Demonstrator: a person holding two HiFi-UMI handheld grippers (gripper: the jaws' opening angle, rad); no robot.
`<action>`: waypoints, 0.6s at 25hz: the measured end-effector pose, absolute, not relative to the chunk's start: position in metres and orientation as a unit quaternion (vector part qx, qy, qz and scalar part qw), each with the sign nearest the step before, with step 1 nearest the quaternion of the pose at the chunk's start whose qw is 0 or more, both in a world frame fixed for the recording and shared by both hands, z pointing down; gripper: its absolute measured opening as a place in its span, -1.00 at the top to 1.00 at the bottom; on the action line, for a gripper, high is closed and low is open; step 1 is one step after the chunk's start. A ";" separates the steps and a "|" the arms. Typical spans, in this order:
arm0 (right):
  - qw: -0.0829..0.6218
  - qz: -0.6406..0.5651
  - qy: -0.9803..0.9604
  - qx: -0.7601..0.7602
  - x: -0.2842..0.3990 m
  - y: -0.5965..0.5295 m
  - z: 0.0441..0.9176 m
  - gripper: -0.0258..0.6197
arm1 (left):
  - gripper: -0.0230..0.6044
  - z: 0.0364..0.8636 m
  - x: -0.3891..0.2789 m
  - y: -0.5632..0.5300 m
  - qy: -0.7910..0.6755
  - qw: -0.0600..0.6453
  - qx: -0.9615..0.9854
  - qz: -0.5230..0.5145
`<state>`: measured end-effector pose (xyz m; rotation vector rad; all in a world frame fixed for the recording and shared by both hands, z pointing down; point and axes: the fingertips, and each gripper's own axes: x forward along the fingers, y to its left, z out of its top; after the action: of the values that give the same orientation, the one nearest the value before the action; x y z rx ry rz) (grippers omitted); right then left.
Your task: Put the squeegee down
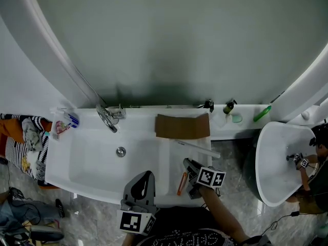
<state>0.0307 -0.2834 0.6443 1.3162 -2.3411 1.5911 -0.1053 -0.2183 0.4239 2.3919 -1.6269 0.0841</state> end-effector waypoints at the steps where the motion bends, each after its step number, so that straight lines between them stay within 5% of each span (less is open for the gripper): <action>1: 0.010 0.514 -0.747 0.421 0.030 -0.285 0.647 0.75 | 0.91 0.424 -0.106 -0.219 -0.557 0.124 0.820 0.029; 15: 0.014 0.565 -0.706 0.426 0.042 -0.291 0.680 0.75 | 0.91 0.429 -0.100 -0.227 -0.553 0.128 0.823 0.036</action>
<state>0.0419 -0.2909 0.6798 1.3261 -2.1996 1.7591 -0.0999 -0.2266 0.4287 2.3938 -1.6073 0.1056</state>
